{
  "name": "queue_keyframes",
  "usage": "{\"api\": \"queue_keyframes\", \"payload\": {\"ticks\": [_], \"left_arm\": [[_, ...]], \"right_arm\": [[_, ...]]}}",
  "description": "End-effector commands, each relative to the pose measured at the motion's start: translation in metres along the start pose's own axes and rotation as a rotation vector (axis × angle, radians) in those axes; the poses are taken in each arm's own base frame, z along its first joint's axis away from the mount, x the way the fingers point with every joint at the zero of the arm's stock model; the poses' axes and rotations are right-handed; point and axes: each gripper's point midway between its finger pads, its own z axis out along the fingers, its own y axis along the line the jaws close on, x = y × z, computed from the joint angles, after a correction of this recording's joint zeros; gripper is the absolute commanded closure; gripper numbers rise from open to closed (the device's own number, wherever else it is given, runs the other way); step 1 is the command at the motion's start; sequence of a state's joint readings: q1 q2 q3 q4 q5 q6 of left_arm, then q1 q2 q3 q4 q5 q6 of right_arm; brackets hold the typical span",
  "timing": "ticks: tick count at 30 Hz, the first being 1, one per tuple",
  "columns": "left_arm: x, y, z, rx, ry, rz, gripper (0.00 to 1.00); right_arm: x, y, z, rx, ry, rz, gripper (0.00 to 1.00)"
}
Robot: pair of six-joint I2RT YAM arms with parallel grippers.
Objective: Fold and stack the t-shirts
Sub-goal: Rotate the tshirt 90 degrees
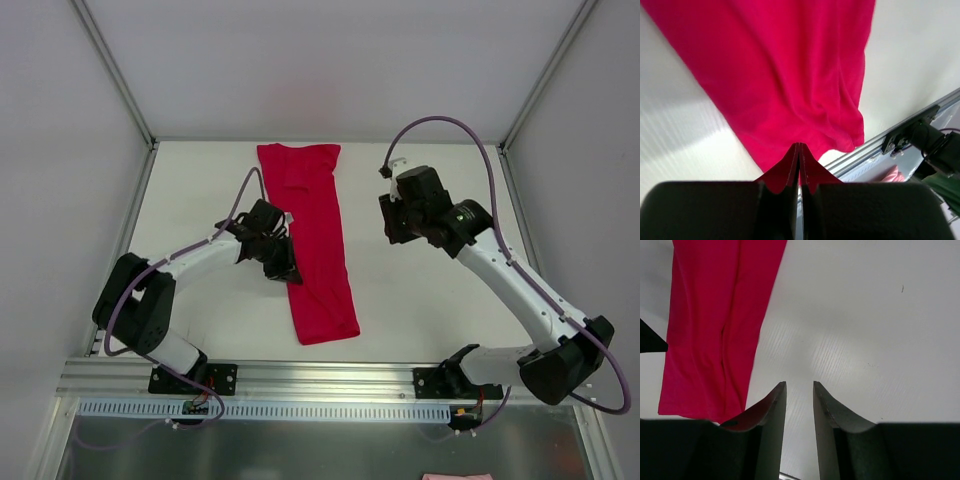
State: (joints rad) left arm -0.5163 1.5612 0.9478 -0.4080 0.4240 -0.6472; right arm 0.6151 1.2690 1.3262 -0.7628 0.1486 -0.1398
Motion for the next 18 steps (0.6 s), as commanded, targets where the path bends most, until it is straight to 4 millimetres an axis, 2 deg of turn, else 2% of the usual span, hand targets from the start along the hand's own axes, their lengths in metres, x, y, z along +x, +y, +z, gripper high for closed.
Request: {"api": "queue_keyframes", "payload": {"ticks": [1, 6, 9, 12, 18], "left_arm": [[0.017, 0.001, -0.003, -0.038, -0.01, 0.0, 1.0], [0.04, -0.007, 0.001, -0.031, 0.034, 0.047, 1.0], [0.052, -0.005, 0.008, -0.05, 0.072, 0.059, 1.0], [0.065, 0.016, 0.023, -0.129, 0.143, 0.041, 1.0], [0.088, 0.05, 0.029, -0.276, 0.24, 0.005, 1.0]], "right_arm": [[-0.023, 0.005, -0.005, -0.033, -0.055, -0.011, 0.69], [-0.025, 0.01, 0.002, -0.053, -0.047, -0.016, 0.69], [-0.027, 0.012, 0.005, -0.057, -0.051, -0.017, 0.69], [-0.031, 0.013, 0.004, -0.061, -0.059, -0.016, 0.7], [-0.041, 0.015, 0.004, -0.075, -0.076, -0.027, 0.7]]}}
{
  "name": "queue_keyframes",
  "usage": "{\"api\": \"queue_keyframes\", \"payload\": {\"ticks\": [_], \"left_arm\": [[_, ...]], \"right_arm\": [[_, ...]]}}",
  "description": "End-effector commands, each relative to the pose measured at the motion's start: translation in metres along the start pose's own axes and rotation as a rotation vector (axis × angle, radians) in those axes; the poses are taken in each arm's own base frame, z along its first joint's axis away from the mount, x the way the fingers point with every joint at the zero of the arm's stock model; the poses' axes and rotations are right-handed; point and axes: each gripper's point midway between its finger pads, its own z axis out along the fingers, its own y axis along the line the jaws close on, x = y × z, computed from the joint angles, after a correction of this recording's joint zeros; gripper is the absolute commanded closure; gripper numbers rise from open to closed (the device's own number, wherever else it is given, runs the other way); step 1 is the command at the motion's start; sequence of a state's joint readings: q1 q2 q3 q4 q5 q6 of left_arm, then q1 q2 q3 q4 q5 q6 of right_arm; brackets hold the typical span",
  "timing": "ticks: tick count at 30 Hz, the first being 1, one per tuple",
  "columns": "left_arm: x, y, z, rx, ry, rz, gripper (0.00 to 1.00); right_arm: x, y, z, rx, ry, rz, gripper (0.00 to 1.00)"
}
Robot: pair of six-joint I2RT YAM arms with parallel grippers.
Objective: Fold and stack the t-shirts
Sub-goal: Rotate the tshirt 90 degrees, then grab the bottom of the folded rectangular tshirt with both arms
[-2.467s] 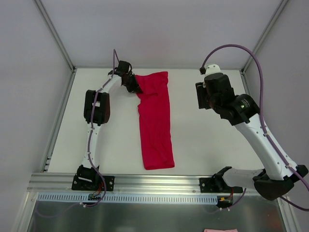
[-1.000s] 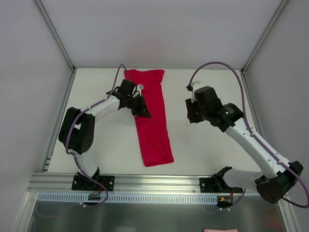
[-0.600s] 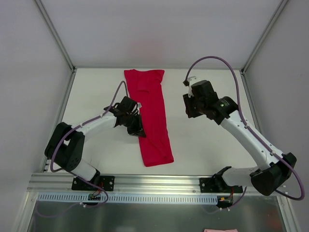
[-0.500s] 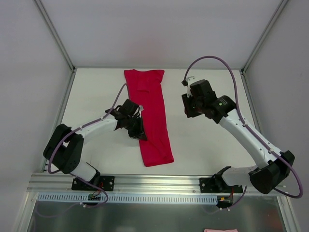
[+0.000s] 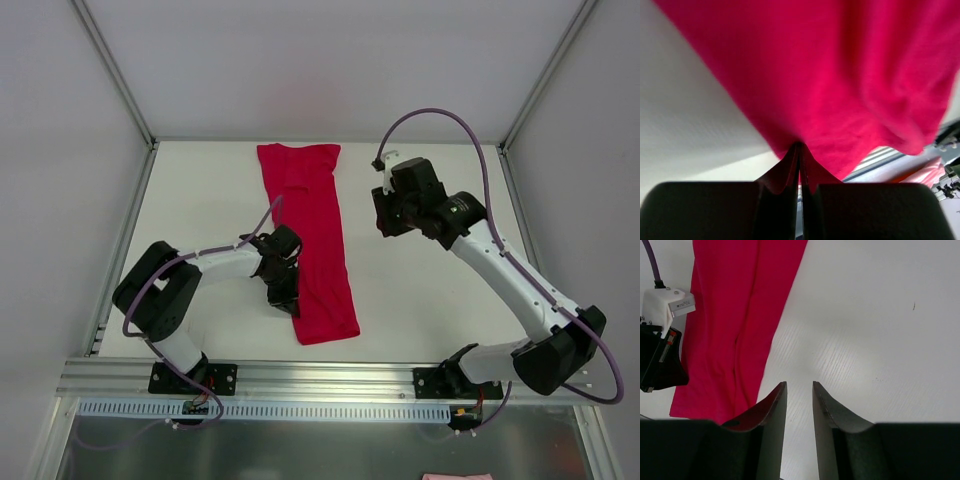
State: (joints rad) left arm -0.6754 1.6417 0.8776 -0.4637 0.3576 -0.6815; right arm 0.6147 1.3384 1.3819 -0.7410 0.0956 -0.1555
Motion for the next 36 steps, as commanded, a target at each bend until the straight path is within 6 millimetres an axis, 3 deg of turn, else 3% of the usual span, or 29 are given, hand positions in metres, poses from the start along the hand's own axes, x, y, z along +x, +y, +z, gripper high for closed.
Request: {"api": "queue_keyframes", "payload": {"ticks": [1, 10, 16, 19, 21, 23, 25, 26, 27, 29, 30, 31, 33, 36], "left_arm": [[0.022, 0.026, 0.003, -0.12, 0.07, -0.033, 1.0], [0.039, 0.053, -0.001, -0.214, 0.089, -0.051, 1.0], [0.05, 0.078, -0.008, -0.318, 0.085, -0.066, 1.0], [0.05, 0.081, -0.012, -0.317, 0.054, -0.064, 1.0], [0.035, 0.063, -0.022, -0.253, -0.025, -0.036, 0.96], [0.021, 0.048, -0.034, -0.202, -0.108, -0.022, 0.69], [0.005, 0.032, -0.051, -0.149, -0.207, -0.005, 0.43], [-0.001, 0.024, -0.065, -0.118, -0.273, 0.005, 0.2], [-0.005, 0.018, -0.075, -0.097, -0.308, 0.015, 0.13], [-0.005, 0.008, -0.091, -0.038, -0.356, 0.036, 0.07], [-0.002, 0.005, -0.094, -0.018, -0.355, 0.042, 0.06], [0.003, 0.003, -0.097, 0.005, -0.353, 0.053, 0.07], [0.018, 0.007, -0.088, 0.032, -0.295, 0.048, 0.12], [0.033, 0.016, -0.076, 0.059, -0.26, 0.036, 0.23]], "right_arm": [[-0.027, 0.004, -0.008, -0.026, -0.078, -0.016, 0.7], [-0.05, 0.01, -0.005, -0.05, -0.107, -0.044, 0.69], [-0.048, 0.011, -0.001, -0.059, -0.094, -0.051, 0.69], [-0.039, 0.016, 0.004, -0.085, -0.063, -0.04, 0.67], [-0.021, 0.03, 0.013, -0.157, -0.003, -0.01, 0.59], [0.009, 0.035, 0.026, -0.167, 0.08, 0.035, 0.56], [0.027, 0.039, 0.027, -0.172, 0.109, 0.056, 0.5], [0.047, 0.04, 0.032, -0.158, 0.145, 0.078, 0.36], [0.052, 0.041, 0.026, -0.165, 0.132, 0.085, 0.31], [0.067, 0.041, 0.022, -0.165, 0.146, 0.102, 0.26], [0.087, 0.041, 0.023, -0.168, 0.183, 0.119, 0.27], [0.092, 0.041, 0.017, -0.176, 0.175, 0.124, 0.29], [0.121, 0.043, 0.018, -0.182, 0.248, 0.179, 0.31], [0.15, 0.043, 0.015, -0.171, 0.311, 0.205, 0.31]]}}
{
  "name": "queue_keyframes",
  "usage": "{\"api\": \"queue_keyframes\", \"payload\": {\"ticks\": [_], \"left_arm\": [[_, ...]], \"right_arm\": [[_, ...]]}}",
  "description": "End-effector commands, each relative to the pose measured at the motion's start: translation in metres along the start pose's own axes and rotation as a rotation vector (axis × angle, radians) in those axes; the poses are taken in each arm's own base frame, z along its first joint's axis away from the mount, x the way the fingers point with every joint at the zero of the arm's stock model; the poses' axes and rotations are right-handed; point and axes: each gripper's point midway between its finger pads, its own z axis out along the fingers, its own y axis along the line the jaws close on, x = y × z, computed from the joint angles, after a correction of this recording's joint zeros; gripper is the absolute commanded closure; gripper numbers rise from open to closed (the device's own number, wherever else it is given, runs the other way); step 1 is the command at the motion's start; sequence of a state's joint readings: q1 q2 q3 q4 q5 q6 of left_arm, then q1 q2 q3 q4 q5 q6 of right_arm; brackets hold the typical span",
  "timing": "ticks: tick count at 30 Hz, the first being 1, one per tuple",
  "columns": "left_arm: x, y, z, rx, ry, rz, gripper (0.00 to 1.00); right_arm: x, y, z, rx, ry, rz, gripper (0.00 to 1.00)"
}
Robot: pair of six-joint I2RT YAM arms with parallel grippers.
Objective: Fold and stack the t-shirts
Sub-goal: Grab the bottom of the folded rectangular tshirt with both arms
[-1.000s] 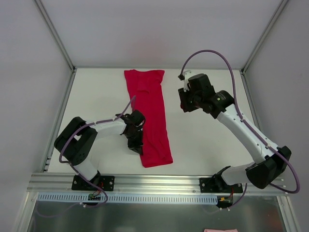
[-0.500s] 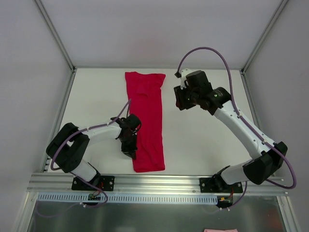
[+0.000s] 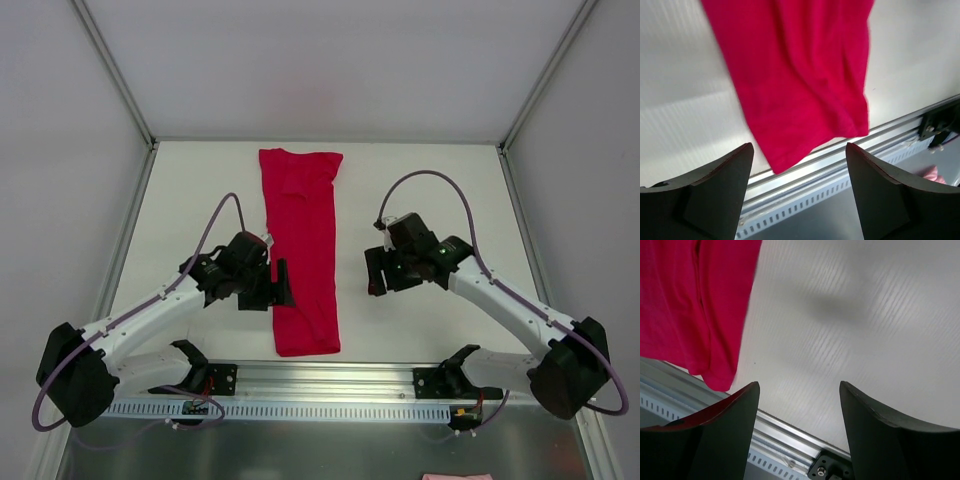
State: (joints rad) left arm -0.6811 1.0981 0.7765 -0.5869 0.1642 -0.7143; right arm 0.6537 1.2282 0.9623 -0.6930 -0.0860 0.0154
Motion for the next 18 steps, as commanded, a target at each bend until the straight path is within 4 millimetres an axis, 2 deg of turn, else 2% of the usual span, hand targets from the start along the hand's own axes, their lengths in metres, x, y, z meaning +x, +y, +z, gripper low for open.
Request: {"api": "queue_keyframes", "payload": {"ticks": [1, 4, 8, 18], "left_arm": [[0.029, 0.011, 0.004, 0.018, 0.08, -0.01, 0.25], [0.043, 0.013, 0.009, 0.052, 0.114, -0.023, 0.32], [0.063, 0.031, 0.02, 0.044, 0.142, -0.057, 0.35], [0.069, 0.038, 0.036, 0.097, 0.084, -0.101, 0.36]], "right_arm": [[0.025, 0.006, -0.002, -0.034, 0.023, 0.087, 0.31], [0.043, 0.006, 0.005, -0.042, 0.054, 0.129, 0.31], [0.056, 0.014, 0.017, -0.069, 0.092, 0.144, 0.34], [0.049, 0.046, 0.042, -0.128, 0.1, 0.153, 0.34]]}}
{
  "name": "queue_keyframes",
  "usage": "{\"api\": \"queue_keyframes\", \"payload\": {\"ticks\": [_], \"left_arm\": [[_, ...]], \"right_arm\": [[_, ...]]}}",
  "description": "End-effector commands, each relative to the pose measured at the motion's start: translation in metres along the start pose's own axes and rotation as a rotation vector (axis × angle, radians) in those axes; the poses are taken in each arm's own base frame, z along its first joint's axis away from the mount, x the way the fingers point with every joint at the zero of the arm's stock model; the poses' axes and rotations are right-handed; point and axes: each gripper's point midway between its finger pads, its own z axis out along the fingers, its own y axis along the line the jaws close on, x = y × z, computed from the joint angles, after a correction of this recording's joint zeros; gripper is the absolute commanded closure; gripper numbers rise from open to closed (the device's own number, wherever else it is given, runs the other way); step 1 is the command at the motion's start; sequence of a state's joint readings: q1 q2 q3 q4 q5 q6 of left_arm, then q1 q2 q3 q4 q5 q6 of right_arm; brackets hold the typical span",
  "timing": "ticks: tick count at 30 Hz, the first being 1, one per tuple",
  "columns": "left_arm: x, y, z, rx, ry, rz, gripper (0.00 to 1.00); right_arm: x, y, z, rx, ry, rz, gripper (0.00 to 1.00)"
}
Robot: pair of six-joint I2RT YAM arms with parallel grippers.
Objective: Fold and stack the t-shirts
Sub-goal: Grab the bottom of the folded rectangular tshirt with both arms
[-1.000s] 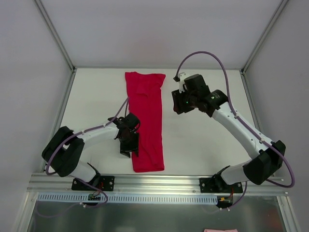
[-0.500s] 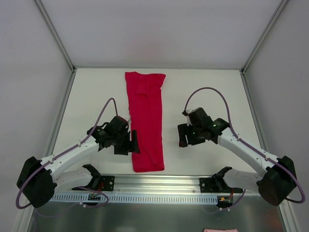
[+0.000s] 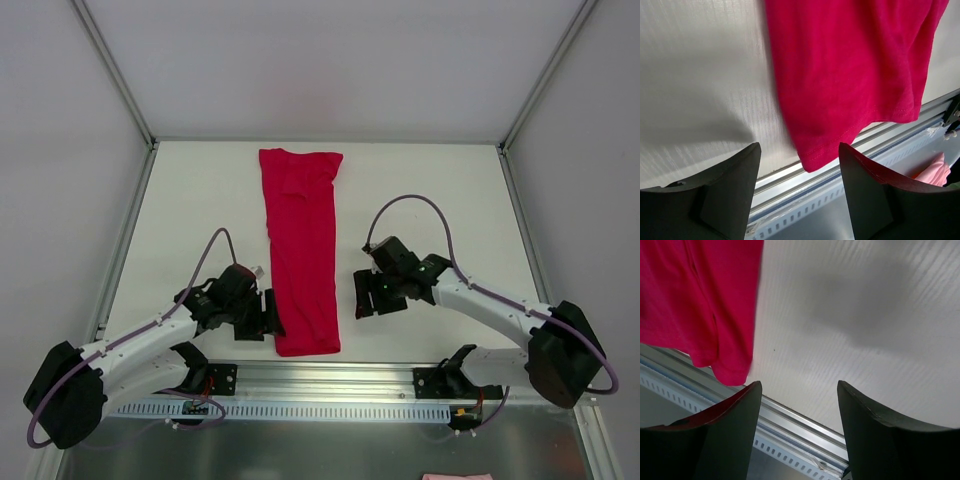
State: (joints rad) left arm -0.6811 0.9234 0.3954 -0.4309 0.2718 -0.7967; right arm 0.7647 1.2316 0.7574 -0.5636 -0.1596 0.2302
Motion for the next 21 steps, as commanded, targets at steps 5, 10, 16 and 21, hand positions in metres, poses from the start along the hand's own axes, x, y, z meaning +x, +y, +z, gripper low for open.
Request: {"api": "queue_keyframes", "payload": {"ticks": [5, 10, 16, 21], "left_arm": [[-0.006, -0.012, 0.007, 0.071, -0.033, -0.026, 0.36], [-0.007, -0.012, 0.013, 0.093, -0.055, -0.045, 0.36], [-0.012, -0.012, 0.018, 0.096, -0.069, -0.053, 0.36], [-0.016, -0.017, 0.02, 0.118, -0.084, -0.064, 0.37]], "right_arm": [[-0.012, 0.035, 0.019, -0.07, -0.019, 0.005, 0.34], [-0.005, 0.04, 0.037, -0.07, 0.015, 0.004, 0.34], [-0.004, 0.054, 0.05, -0.097, 0.028, 0.004, 0.34], [-0.003, 0.066, 0.062, -0.112, 0.043, 0.007, 0.35]]}}
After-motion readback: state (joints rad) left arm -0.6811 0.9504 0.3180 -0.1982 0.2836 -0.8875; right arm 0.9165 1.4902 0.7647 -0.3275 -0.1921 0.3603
